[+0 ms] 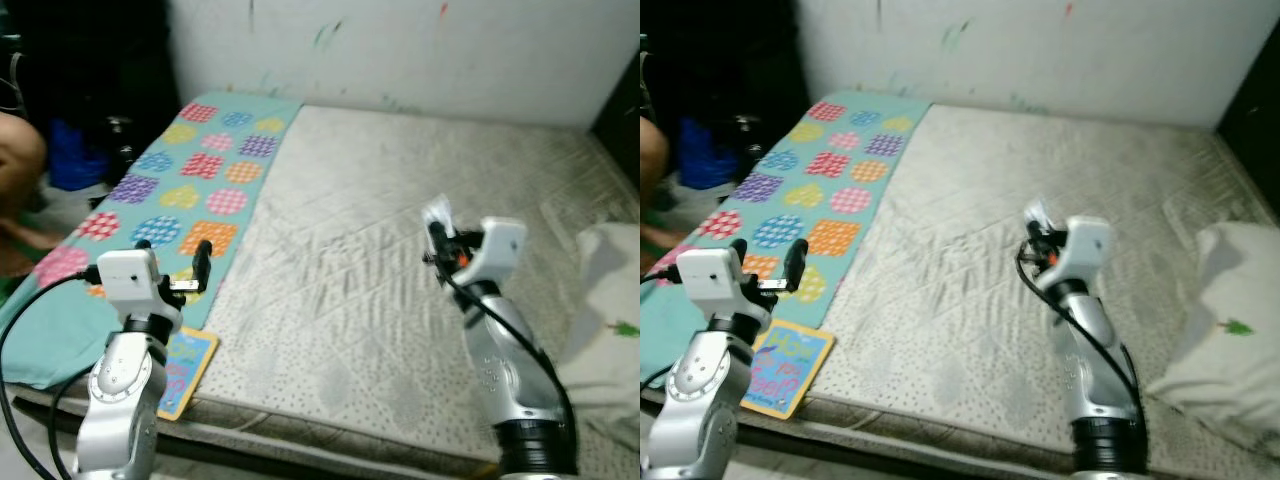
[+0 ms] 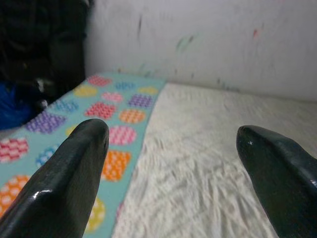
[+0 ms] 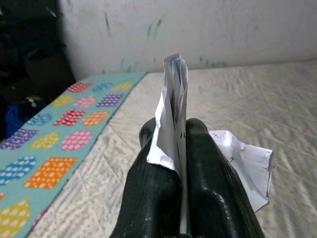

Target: Clean up the room

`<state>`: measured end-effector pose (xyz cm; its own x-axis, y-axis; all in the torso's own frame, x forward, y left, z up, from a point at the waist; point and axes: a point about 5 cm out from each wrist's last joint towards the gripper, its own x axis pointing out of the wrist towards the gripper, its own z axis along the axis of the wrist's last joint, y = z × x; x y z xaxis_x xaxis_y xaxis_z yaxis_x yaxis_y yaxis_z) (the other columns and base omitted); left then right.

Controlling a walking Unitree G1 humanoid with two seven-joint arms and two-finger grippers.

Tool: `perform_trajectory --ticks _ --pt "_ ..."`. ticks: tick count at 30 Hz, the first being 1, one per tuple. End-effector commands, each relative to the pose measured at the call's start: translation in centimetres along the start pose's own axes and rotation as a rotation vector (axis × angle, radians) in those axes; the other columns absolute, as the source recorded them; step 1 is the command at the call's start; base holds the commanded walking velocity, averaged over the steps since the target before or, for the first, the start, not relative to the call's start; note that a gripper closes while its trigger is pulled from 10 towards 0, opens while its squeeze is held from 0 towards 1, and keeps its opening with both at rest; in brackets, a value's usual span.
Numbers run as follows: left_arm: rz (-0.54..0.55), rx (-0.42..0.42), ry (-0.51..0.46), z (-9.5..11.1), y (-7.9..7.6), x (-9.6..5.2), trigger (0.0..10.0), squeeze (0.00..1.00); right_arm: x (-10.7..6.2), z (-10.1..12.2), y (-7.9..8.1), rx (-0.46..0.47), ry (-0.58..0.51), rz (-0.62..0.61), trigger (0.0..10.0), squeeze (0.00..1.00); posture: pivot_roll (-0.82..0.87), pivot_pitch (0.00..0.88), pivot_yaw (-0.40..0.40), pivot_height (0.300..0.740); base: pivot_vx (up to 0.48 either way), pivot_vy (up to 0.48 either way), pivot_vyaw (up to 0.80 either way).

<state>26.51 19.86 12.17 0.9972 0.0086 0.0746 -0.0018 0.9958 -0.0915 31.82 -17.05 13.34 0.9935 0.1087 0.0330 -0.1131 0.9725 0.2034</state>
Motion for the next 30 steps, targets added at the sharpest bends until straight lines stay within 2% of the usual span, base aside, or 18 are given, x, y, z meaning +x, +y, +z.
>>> perform_trajectory --ticks 1,6,13,19,26,30 --pt "-0.010 -0.001 -0.002 0.20 -0.03 -0.30 10.0 0.00 -0.09 0.48 0.94 -0.018 -0.009 0.018 10.0 0.00 -0.01 0.000 -0.030 0.740 0.000 0.000 0.00" --pt "0.001 -0.010 -0.002 0.28 -0.35 0.15 10.0 0.00 -0.33 0.37 1.16 -0.022 0.015 0.004 10.0 0.00 -0.02 0.000 -0.037 0.740 0.000 0.000 0.00" --pt "-0.023 -0.002 0.007 0.43 -0.36 0.16 10.0 0.00 -0.59 0.31 0.98 -0.028 0.023 -0.020 10.0 0.00 -0.02 0.000 -0.032 0.740 0.000 0.000 -0.76" --pt "-0.027 -0.013 0.020 0.31 -0.32 0.30 10.0 0.00 -0.83 0.25 0.74 -0.030 0.033 -0.037 10.0 0.00 -0.02 0.000 -0.025 0.740 0.000 0.000 -0.25" --pt "-0.031 -0.024 0.026 0.27 -0.49 0.33 10.0 0.00 -0.76 0.21 0.78 -0.047 0.034 -0.041 10.0 0.00 -0.02 0.000 -0.021 0.740 0.000 0.000 0.00" --pt "-0.029 -0.027 0.026 0.30 -0.54 0.52 10.0 0.00 -0.59 0.40 0.94 -0.058 0.026 -0.034 10.0 0.00 -0.03 0.000 -0.018 0.740 0.000 0.251 0.00"
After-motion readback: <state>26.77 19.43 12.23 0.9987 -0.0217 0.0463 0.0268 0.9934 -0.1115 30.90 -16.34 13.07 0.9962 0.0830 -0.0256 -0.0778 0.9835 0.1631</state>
